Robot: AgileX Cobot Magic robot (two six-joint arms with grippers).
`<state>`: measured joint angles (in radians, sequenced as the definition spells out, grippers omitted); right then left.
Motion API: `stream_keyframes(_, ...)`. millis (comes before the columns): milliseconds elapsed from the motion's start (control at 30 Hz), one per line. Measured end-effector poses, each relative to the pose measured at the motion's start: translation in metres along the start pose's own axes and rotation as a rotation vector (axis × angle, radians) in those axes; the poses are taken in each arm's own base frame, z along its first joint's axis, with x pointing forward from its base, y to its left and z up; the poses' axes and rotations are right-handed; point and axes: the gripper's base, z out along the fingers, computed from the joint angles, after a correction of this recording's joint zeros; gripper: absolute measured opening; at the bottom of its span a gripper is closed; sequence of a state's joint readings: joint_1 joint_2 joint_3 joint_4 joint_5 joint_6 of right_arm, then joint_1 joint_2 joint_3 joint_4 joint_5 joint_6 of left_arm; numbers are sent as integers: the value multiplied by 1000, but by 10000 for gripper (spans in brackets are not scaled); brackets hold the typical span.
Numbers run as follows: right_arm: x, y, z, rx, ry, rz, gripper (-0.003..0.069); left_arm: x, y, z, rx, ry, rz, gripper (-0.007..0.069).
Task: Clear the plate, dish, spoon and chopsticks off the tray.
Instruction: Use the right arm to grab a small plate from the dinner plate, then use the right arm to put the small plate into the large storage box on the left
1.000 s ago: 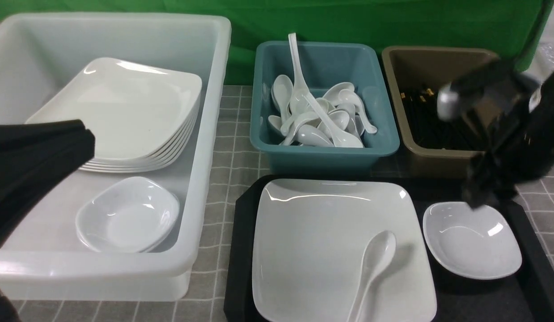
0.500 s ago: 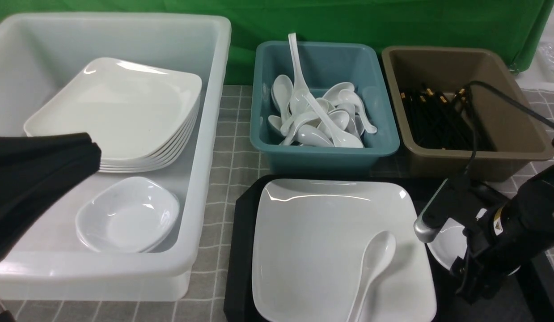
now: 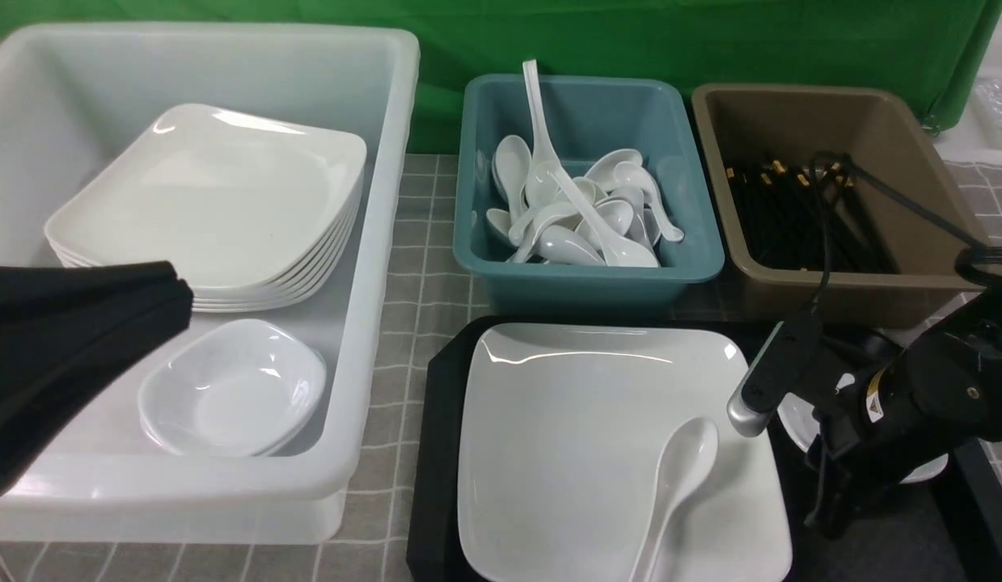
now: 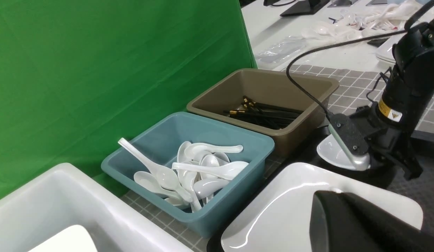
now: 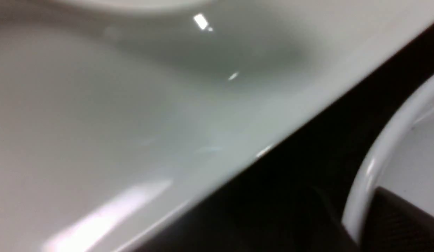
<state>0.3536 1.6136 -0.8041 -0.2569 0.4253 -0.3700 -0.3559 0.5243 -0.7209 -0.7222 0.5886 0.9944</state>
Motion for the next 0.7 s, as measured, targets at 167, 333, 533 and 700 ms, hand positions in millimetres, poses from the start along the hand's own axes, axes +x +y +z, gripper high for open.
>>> stream_keyframes(167,0,8,-50,26,-39,42,63,1,-1,0,13,11,-22,11)
stream_keyframes(333,-31,18,-145,60,-273,143,62,4,4,-3,-41,87,-82,11)
stream_keyframes(533,-103,81,-247,-59,-625,-88,62,-3,20,-43,-288,266,-144,11)
stream_keyframes(700,-161,130,-265,-112,-713,-264,62,-4,18,-87,-455,271,-192,11)
